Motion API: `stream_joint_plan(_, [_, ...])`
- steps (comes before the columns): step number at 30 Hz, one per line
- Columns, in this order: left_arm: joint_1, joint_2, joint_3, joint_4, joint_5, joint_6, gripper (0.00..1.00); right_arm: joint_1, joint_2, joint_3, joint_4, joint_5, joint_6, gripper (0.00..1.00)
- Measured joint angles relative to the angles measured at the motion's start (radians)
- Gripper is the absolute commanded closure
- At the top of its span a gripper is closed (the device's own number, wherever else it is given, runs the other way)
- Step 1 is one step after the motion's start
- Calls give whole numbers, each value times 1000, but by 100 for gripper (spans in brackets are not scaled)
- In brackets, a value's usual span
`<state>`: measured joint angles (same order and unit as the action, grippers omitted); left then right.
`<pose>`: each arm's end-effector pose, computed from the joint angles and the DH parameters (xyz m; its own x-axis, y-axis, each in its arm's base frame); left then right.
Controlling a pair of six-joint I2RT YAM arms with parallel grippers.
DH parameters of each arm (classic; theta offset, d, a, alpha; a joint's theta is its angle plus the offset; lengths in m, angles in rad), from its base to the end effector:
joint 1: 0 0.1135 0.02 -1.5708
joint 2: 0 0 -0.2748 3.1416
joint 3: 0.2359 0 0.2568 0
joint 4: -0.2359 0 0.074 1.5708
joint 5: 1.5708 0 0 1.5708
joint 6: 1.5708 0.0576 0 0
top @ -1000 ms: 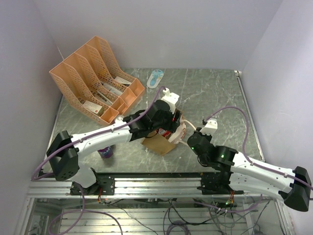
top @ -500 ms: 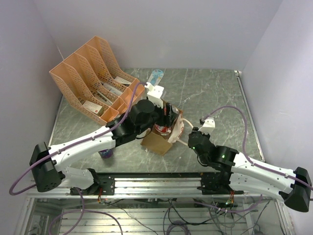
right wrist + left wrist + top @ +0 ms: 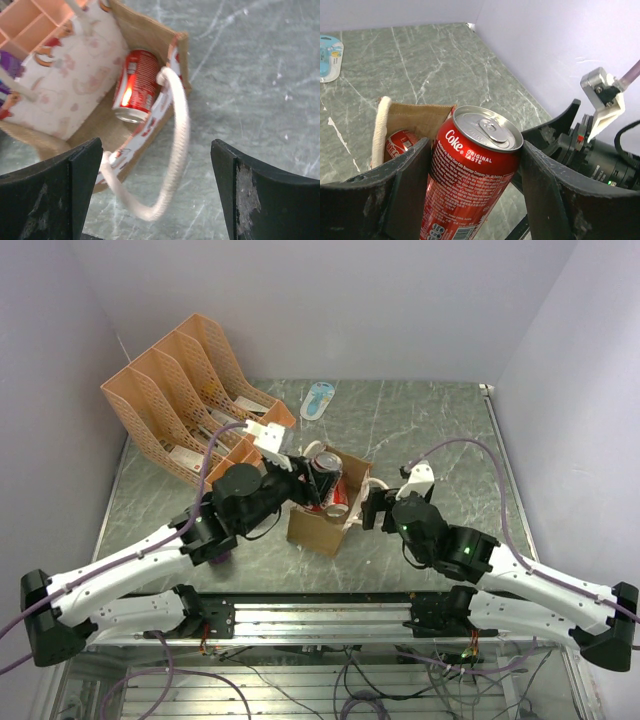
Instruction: Take the beverage out of the canvas bag
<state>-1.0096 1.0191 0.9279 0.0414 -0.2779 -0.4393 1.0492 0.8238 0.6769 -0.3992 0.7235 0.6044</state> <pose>0.1514 -0.2111 0.3781 -0.3082 -0.2782 -0.9097 0.5936 0.6911 -0.4124 0.1273 0.1450 0.2771 -0.4220 0.1204 -0.8985 -0.1557 0.9668 0.2027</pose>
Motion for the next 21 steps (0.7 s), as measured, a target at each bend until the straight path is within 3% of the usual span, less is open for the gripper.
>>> stream_joint_plan(2, [0,-45,-22,0,-3,-3,93,0,16,49,-4,-37,-38,3])
stream_joint_plan(7, [1,-138,-63,-2,-14,-16,93,0,75,175,3,-179,-160,1])
stream_joint_plan(14, [1,-212,-90,-14,-15,-46,93,0,101,165,240,-598,-342,1])
stream_joint_plan(21, [1,-269,-114,-43,-12,-74,93,1,208,213,376,-806,-377,0])
